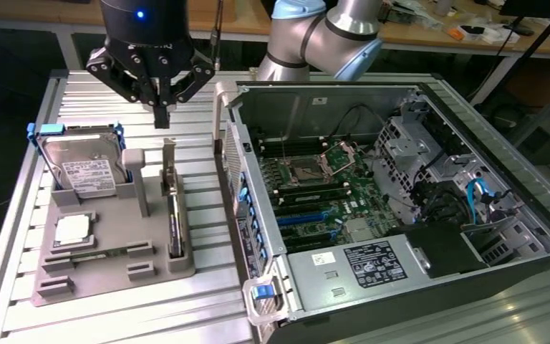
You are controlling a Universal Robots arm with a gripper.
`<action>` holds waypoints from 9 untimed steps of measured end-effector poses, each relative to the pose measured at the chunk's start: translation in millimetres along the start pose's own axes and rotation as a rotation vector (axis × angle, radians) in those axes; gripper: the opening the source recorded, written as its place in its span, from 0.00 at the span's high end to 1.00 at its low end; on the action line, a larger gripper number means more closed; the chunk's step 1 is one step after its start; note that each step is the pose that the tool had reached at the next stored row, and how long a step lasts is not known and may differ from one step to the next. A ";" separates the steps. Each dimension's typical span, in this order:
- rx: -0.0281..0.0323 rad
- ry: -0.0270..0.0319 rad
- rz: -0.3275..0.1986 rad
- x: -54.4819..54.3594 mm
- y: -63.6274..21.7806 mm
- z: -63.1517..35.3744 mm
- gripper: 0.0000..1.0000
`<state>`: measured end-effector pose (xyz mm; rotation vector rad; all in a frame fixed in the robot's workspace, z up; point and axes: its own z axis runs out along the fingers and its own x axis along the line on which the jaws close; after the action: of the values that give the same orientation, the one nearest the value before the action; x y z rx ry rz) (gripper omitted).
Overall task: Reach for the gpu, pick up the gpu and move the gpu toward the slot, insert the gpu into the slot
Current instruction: 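Reach for the gpu, then pick up the gpu and move the gpu toward the slot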
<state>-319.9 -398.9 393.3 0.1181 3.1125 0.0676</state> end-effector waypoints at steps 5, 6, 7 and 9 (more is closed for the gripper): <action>0.0000 0.0000 0.000 0.9 -0.1 0.0 0.89; 0.0000 0.0000 0.000 0.9 -0.1 0.0 0.89; 0.0000 0.0000 0.000 0.9 -0.1 -0.1 0.89; 0.0000 0.0000 0.000 0.9 -0.1 0.0 0.89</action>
<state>-320.8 -398.9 393.3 0.1180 3.1125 0.0676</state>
